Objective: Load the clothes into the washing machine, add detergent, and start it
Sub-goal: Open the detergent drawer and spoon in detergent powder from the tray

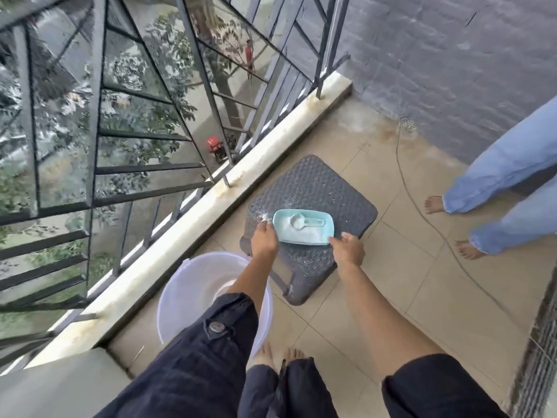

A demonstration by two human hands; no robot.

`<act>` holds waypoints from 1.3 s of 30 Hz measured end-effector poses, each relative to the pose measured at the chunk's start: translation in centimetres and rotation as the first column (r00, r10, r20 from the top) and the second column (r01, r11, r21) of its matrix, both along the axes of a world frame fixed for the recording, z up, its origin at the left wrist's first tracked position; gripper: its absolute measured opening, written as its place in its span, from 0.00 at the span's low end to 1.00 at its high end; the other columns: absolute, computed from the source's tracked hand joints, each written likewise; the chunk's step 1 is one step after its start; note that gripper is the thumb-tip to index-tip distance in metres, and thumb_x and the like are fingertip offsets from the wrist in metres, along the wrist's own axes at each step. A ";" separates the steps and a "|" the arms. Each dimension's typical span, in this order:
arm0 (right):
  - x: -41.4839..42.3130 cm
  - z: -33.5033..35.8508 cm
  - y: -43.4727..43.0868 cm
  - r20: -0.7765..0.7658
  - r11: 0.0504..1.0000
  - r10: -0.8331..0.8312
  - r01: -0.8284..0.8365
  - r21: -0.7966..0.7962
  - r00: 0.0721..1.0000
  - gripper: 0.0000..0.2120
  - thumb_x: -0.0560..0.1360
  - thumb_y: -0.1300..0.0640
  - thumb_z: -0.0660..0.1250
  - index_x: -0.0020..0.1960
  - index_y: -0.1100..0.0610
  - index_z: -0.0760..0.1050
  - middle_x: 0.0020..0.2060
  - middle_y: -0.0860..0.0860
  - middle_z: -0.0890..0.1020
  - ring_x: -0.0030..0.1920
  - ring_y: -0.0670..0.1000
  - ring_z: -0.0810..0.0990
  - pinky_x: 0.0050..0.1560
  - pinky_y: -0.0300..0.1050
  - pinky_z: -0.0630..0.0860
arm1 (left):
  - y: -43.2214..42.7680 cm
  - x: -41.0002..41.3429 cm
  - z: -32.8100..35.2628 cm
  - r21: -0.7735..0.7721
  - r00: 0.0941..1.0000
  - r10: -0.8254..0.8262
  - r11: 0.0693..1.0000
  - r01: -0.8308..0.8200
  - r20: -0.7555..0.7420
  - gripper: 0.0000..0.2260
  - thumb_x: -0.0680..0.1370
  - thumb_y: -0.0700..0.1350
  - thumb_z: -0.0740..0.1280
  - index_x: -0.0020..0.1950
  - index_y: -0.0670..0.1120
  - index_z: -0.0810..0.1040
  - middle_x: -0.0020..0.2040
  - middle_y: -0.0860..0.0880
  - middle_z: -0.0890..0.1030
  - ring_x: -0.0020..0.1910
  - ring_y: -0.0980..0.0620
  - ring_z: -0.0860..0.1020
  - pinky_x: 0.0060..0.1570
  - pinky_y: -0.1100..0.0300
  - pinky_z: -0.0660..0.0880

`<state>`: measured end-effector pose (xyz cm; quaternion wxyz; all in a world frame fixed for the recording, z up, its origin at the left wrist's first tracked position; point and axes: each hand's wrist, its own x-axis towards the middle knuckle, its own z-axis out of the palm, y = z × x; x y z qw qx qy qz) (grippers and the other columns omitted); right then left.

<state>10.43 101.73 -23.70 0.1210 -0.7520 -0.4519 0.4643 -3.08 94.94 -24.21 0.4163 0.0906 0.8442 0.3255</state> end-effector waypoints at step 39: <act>-2.4 19.8 -7.4 -0.207 0.975 0.119 -0.074 0.209 0.971 0.13 0.74 0.63 0.64 0.57 0.62 0.78 0.52 0.56 0.83 0.45 0.53 0.80 0.22 0.26 0.67 | -10.7 0.8 19.3 0.215 0.866 0.494 0.856 -0.470 -0.072 0.15 0.81 0.46 0.55 0.59 0.38 0.74 0.59 0.40 0.77 0.59 0.43 0.74 0.48 0.60 0.64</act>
